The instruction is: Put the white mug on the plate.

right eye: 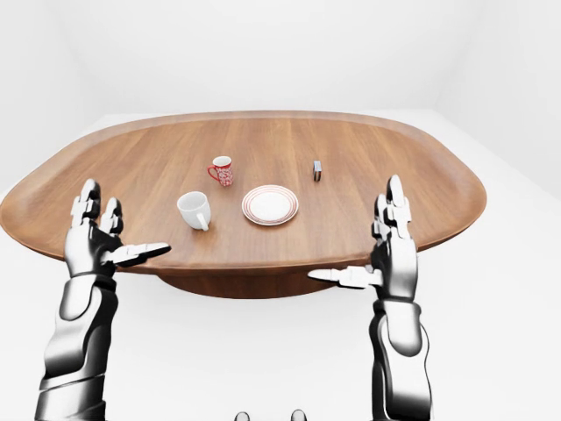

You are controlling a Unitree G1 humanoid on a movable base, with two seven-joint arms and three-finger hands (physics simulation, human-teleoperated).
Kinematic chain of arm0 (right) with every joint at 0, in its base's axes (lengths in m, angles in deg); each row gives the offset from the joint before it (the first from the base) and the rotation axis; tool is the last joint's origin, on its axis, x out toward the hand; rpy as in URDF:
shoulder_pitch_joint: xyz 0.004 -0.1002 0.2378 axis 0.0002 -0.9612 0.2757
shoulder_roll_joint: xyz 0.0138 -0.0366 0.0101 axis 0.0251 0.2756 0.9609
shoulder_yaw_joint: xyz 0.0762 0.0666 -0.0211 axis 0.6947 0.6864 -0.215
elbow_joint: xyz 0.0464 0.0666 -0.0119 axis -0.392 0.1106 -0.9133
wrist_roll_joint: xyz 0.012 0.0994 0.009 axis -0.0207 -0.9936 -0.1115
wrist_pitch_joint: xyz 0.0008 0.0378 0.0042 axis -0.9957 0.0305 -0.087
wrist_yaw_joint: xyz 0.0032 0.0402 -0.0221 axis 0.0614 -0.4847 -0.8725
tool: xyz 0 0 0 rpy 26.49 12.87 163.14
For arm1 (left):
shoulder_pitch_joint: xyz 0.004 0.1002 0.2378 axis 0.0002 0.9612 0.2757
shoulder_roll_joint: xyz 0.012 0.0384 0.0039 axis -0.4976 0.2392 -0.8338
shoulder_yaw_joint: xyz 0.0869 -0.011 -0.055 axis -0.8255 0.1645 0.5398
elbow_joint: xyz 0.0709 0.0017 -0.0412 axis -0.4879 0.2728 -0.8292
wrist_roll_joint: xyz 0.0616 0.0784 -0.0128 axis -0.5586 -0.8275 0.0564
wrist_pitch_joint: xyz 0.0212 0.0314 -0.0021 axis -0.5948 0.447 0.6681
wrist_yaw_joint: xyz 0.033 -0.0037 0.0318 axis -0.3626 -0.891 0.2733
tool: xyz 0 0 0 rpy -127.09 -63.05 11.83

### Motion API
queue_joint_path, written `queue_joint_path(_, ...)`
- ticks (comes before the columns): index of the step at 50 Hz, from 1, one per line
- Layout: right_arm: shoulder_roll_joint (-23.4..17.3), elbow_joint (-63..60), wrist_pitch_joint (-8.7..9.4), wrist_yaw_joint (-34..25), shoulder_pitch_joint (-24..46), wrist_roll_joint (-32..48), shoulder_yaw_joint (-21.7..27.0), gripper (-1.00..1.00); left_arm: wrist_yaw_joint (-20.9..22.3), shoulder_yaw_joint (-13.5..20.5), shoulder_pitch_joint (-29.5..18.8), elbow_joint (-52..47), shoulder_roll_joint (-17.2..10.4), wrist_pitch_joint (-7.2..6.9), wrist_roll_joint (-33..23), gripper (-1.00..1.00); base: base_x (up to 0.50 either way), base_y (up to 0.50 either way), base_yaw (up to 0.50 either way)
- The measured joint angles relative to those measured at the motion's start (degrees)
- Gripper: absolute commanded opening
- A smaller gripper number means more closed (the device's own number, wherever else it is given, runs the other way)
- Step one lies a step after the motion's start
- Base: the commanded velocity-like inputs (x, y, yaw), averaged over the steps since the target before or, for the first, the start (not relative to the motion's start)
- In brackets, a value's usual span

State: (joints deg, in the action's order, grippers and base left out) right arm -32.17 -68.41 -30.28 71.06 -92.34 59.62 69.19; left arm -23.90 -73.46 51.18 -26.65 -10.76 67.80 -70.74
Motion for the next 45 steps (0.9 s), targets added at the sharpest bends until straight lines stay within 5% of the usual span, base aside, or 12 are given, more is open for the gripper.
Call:
queue_joint_path(11, 1.2, -15.1, 0.00, -3.4, -3.5, -4.2, 11.7, 1.00, -5.5, 8.9, -4.1, -0.9, -7.4, 0.00, 10.8, 1.00, 0.00, 0.00, 0.00)
queue_joint_path(20, 2.5, -20.8, 0.00, -6.2, -5.8, -8.0, 19.7, 1.00, -9.5, 12.6, -5.0, -1.1, -11.1, 0.00, 16.8, 1.00, 0.00, 0.00, 0.00)
queue_joint_path(45, 3.7, -24.0, 0.00, -9.1, -7.5, -9.5, 23.9, 1.00, -12.5, 14.6, -5.5, -0.4, -13.5, 0.00, 20.8, 1.00, 0.00, 0.11, 0.00)
